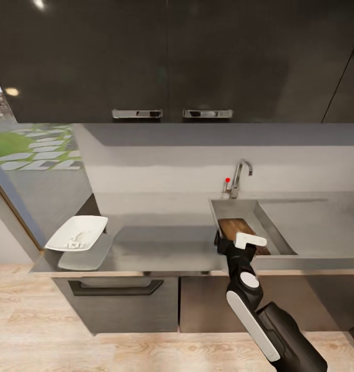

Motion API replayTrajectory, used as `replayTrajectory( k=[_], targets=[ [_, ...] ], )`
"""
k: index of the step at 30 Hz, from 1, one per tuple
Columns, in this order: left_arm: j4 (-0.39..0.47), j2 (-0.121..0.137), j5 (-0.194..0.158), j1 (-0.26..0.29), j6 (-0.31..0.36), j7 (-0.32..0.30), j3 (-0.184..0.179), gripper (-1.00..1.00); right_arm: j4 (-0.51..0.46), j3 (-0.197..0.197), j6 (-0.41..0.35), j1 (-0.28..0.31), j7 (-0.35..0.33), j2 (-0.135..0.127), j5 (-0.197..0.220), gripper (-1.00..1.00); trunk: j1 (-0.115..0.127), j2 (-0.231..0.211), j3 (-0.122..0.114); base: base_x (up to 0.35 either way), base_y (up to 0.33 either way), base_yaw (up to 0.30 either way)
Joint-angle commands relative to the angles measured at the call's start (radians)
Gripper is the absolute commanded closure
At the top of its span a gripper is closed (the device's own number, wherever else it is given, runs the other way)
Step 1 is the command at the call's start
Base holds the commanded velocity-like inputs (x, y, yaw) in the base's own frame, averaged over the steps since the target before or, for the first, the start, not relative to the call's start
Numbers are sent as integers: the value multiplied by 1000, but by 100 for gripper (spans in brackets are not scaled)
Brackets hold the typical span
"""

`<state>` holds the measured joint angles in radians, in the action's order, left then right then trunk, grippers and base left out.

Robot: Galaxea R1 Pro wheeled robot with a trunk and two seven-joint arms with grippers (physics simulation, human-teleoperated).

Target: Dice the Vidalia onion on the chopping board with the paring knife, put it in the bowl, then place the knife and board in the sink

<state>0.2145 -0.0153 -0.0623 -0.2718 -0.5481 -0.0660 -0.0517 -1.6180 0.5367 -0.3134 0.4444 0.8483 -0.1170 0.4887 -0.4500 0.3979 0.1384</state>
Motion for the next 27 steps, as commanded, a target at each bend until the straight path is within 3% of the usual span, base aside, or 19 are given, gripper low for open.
replayTrajectory(
  k=[1, 11, 15, 17, 18, 19, 22, 23, 27],
  targets=[
    [2, 1, -7, 0, -1, -1, -5, -100, -2, 8, -1, -2, 9, -5, 5, -100, 0, 2, 2, -335, 0, 0],
    [2, 0, -7, 0, -1, -1, -5, -100, -1, 29, 45, -44, 9, -19, 10, -100, 0, 2, 2, -335, 0, 0],
    [5, 0, -6, 0, -2, -1, -5, -100, 7, 69, 109, -69, 8, -54, 13, -100, 0, 2, 2, -191, 0, 0],
    [13, 0, -5, 1, -3, -2, -5, -100, 34, 142, 194, -87, 8, -100, 19, -100, 0, 2, 2, -38, 0, 0],
    [20, -1, -4, 3, -2, -2, -6, -100, 93, 229, 285, -93, 8, -141, 37, -100, 0, 2, 2, -12, 0, 0],
    [22, -1, -4, 4, -2, -2, -6, -100, 136, 278, 336, -95, 8, -154, 52, -100, 0, 2, 2, -8, 0, 0],
    [22, -1, -4, 4, 2, -1, -6, -100, 327, 418, 486, -97, 4, -167, 108, -100, 0, 2, 2, -3, 0, 0],
    [22, -1, -4, 5, 9, 0, -7, -100, 438, 488, 551, -97, 2, -166, 133, -100, 0, 2, 2, -1, 0, 0],
    [25, 0, -4, 32, 36, 2, -6, -100, 690, 652, 700, -98, -12, -154, 222, -100, 0, 2, 2, 0, 0, 0]
  ],
)
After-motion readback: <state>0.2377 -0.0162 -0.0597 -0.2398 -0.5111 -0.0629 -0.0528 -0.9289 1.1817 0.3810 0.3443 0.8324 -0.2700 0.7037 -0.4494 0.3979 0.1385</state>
